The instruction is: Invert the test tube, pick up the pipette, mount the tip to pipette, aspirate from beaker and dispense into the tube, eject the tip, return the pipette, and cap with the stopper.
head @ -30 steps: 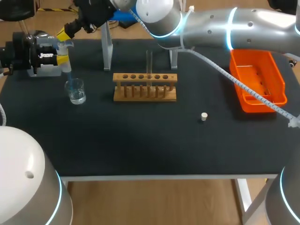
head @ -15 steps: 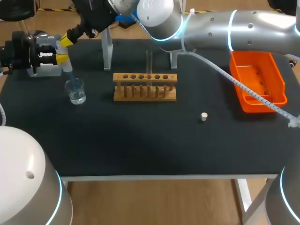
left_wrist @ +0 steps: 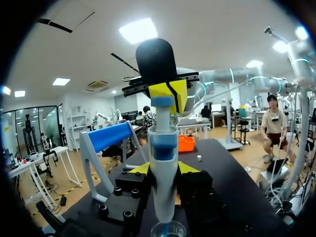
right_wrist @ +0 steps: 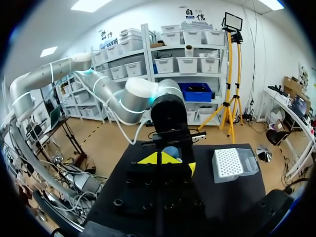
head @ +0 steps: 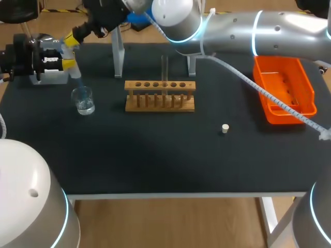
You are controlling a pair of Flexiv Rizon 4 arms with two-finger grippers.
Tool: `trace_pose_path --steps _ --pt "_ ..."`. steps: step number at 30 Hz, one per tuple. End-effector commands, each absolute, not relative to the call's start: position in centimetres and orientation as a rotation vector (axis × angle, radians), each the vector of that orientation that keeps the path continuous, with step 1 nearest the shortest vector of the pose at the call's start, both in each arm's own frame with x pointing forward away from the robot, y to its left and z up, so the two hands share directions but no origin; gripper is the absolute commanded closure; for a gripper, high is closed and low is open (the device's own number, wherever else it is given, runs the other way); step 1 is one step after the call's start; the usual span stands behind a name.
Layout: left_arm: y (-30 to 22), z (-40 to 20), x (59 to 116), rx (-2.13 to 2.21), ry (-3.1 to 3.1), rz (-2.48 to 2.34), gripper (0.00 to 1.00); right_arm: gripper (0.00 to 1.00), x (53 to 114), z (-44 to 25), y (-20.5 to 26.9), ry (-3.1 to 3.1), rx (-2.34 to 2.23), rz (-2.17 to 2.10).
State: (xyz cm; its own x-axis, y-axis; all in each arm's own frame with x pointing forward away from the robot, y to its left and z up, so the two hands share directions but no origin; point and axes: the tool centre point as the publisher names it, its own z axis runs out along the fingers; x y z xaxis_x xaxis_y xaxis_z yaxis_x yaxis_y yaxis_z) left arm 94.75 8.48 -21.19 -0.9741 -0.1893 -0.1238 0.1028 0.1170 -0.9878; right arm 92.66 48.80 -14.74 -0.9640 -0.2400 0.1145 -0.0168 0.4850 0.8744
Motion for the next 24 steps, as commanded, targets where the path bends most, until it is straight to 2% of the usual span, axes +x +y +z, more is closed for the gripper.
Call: trace_pose_path --steps 1,24 --pt "8.5 -21.1 94.7 -0.082 2.173 -1.952 1.0 1.0 92.6 -14.0 48.6 -2.509 0.233 -1.486" --pt "8.5 -21.1 94.7 -0.082 2.173 -1.952 1.0 1.0 93.6 -13.0 49.9 -2.546 0.29 -1.554"
